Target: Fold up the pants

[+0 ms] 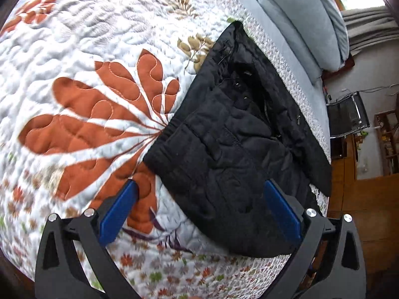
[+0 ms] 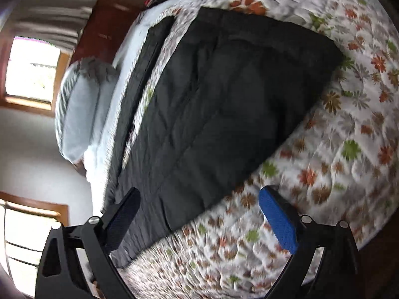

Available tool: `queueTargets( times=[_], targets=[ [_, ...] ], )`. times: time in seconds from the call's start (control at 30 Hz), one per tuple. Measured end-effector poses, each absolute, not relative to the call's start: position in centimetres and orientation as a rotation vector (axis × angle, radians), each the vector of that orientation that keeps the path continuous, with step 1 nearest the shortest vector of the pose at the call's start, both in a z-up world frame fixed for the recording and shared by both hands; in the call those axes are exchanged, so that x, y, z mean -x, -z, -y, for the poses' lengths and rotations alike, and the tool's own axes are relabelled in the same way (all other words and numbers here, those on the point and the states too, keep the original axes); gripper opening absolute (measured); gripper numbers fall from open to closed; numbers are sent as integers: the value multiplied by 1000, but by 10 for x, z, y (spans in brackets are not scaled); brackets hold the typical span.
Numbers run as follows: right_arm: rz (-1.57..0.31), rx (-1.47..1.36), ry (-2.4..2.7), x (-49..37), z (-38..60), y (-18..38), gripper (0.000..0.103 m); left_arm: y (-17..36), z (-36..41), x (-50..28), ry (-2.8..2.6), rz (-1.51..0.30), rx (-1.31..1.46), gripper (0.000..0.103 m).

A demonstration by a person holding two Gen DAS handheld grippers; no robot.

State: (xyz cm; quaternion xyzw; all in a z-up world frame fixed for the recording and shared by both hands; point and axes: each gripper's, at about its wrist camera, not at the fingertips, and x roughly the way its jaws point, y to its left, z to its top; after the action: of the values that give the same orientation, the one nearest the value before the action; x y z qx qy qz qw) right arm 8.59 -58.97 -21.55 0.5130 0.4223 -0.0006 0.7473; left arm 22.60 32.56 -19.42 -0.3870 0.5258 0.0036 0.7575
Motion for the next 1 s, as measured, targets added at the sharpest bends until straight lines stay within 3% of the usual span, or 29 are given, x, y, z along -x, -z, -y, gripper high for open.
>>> queueTargets(
  times=[0.23,0.37,0.47,0.5,0.57,0.63,0.7,1.0],
  targets=[
    [-818,-1208,-29,-80,618,217,96,192,-327,-240,-7,-1136,842,96],
    [-792,-1250,-15,-81,635,221,88,192,-314,-245,-54,-1172,722,78],
    [-748,-1259,-7,-85,648,221,87,192,-317,-242,-100,-1189,684,52],
    [-731,-1263,-10,-86,653,220,84,193,-320,-242,-102,-1190,687,44],
    [-703,-1255,-33,-90,657,217,67,193,-323,-240,-79,-1185,700,35],
    [-699,-1226,-52,-95,658,216,30,190,-323,-237,-49,-1175,705,29],
    [-726,-1201,-50,-101,655,218,11,186,-322,-237,-25,-1153,722,22],
    [-749,-1140,-5,-81,654,215,7,184,-329,-225,-42,-1153,795,18]
  ],
)
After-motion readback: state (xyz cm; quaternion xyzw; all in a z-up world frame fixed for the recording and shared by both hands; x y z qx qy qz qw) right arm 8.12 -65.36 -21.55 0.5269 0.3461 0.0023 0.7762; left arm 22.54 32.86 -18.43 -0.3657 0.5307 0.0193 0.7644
